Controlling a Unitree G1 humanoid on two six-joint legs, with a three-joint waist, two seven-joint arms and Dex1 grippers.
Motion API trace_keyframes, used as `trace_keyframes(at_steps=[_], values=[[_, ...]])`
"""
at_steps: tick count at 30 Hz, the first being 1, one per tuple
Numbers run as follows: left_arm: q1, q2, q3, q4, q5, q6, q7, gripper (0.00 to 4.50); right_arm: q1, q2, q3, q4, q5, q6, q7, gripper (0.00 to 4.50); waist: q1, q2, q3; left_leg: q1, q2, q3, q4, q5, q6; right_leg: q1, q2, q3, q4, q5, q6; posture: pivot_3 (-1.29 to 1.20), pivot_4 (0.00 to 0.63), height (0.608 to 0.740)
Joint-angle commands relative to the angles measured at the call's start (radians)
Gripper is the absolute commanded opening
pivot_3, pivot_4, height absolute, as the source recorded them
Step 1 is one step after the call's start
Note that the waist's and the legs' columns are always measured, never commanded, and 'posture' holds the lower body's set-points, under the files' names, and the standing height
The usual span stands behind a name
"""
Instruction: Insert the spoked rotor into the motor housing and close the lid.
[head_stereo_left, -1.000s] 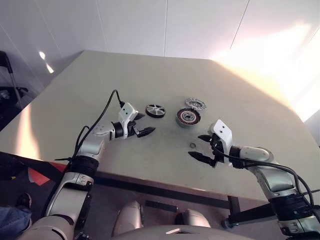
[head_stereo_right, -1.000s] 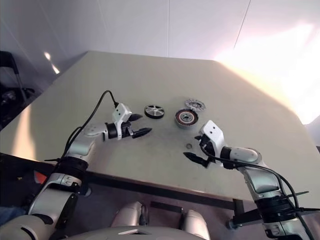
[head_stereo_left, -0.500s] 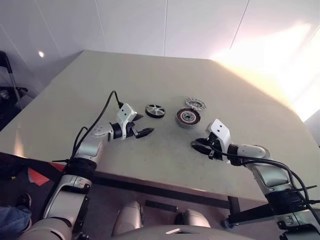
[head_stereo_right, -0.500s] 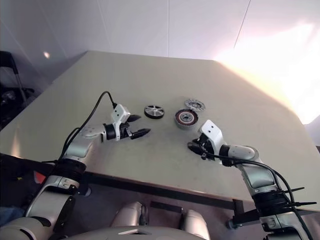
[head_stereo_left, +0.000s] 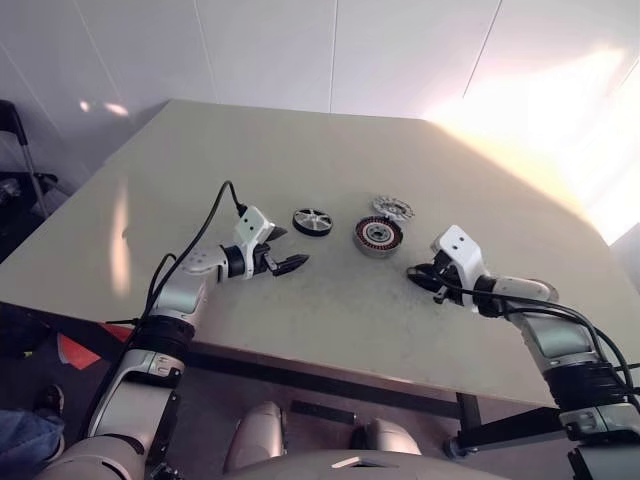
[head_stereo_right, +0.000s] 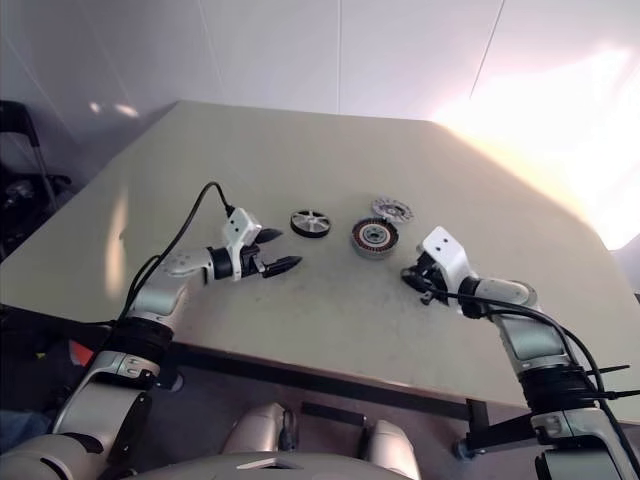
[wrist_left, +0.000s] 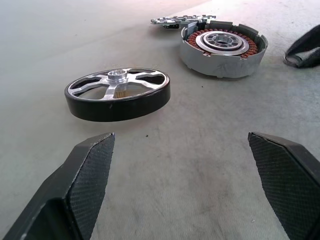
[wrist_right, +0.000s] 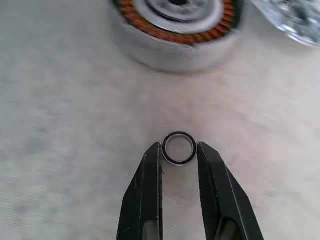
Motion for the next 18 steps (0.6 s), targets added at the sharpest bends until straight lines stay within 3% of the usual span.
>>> trace_keyframes(at_steps=[1,8,12,18], values=[[-0.02,0.004,0.005,-0.02,-0.002,-0.012,0.001,4.5,-0.022,-0.036,-0.031,0.057,-0.037,-0.043,-0.022,0.66,-0.001,0.0,0.0,0.0,0.0,0.0,-0.001,0.0,0.0,0.0,0.0,0.0,0.0,0.0,0.0,0.0,0.0,0.74],[-0.016,0.007,0.005,-0.026,-0.003,-0.007,0.0,4.5,-0.028,-0.049,-0.024,0.096,-0.034,-0.052,-0.009,0.66,0.0,0.0,0.0,0.0,0.0,0.0,-0.003,0.0,0.0,0.0,0.001,0.0,-0.003,0.0,0.0,0.0,0.0,0.74],[-0.022,0.008,0.005,-0.017,-0.002,-0.007,-0.001,4.5,-0.021,-0.039,-0.033,0.008,-0.008,-0.069,0.007,1.98,0.0,0.0,0.0,0.0,0.0,0.0,-0.003,0.0,0.0,0.001,0.001,0.0,-0.003,0.0,0.0,0.0,0.0,0.74],[-0.027,0.006,0.003,-0.009,-0.001,-0.009,-0.001,4.5,-0.086,-0.054,-0.04,-0.153,0.025,-0.052,0.062,1.98,-0.007,0.001,0.0,-0.002,0.001,0.0,-0.004,0.0,0.0,-0.003,0.002,0.0,-0.003,0.0,0.0,0.0,0.0,0.74]])
